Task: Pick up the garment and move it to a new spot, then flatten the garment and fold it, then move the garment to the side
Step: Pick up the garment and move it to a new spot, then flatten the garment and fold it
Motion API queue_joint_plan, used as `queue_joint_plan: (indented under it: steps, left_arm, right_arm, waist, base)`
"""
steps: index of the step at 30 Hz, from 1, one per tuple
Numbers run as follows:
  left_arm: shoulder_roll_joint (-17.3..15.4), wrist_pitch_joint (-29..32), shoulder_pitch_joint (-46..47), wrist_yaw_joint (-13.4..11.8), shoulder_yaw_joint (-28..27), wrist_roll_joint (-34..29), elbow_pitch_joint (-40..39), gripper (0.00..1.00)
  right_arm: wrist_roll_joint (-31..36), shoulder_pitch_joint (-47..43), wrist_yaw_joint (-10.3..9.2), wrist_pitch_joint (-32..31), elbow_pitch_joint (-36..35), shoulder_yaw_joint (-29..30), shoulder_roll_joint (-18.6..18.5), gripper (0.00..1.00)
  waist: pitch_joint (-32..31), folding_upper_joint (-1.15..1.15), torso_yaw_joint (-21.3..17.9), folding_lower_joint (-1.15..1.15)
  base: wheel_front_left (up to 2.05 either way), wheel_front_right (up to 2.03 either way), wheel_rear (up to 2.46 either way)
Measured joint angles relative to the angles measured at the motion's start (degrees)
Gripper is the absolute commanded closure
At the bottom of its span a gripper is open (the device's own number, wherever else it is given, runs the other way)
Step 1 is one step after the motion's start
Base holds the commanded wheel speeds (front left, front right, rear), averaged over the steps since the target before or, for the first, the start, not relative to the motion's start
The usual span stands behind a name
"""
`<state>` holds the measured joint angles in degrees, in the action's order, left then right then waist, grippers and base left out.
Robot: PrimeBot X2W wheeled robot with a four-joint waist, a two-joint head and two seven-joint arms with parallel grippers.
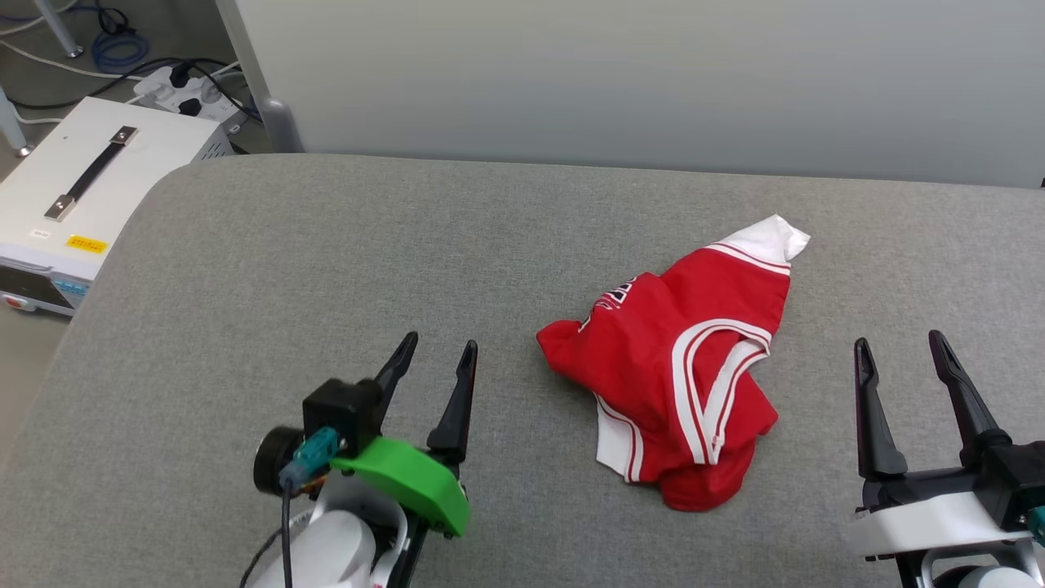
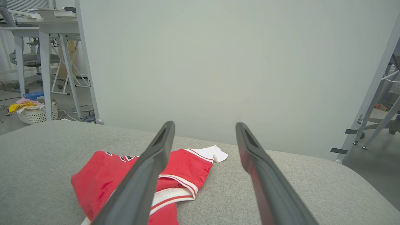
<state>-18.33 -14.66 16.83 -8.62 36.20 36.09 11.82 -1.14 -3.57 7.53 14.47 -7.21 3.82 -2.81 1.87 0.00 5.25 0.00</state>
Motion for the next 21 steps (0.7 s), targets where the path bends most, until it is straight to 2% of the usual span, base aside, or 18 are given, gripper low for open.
queue_joint_plan:
  steps: [3,5,11,16,19,21]
  left_arm:
    - [2.90,-0.01,-5.58,0.40,-4.79,-3.31,-2.61,0.00]
    - [4.94,-0.01,-8.29,1.51,-7.11,-5.35,-3.12,0.00]
    - [8.93,0.00,-10.20,5.27,-9.25,-9.37,-0.92,0.00]
    - [9.90,0.23,-9.22,7.65,-8.71,-10.89,2.31,0.00]
    - [10.24,3.50,-6.86,7.95,-7.89,-10.89,3.90,0.00]
    - [10.58,7.97,-4.41,8.13,-7.04,-10.87,4.43,0.00]
  right_arm:
    - [0.00,-0.13,0.00,0.00,0.02,-0.11,0.00,0.00]
    - [0.00,-0.13,0.00,0.00,0.03,-0.11,0.00,0.00]
    - [-0.01,-0.13,0.00,0.00,0.12,-0.13,-0.01,0.00]
    - [-0.19,-0.13,0.00,0.00,0.16,0.12,0.00,0.00]
    - [-0.14,-0.12,0.00,0.00,0.18,-0.20,0.01,0.00]
    - [-0.09,-0.09,0.00,0.00,0.14,-0.48,0.01,0.00]
  waist:
    - [0.13,0.00,-0.30,0.00]
    - [0.30,0.00,-0.52,0.00]
    - [1.20,0.00,-0.91,0.00]
    - [2.11,0.00,-1.50,0.00]
    - [2.91,0.00,-1.95,0.00]
    - [3.66,0.00,-2.36,0.01]
  base:
    - [0.00,0.00,0.00]
    - [0.00,0.00,0.00]
    - [0.00,0.00,0.00]
    - [0.00,0.00,0.00]
    - [0.00,0.00,0.00]
    - [0.00,0.00,0.00]
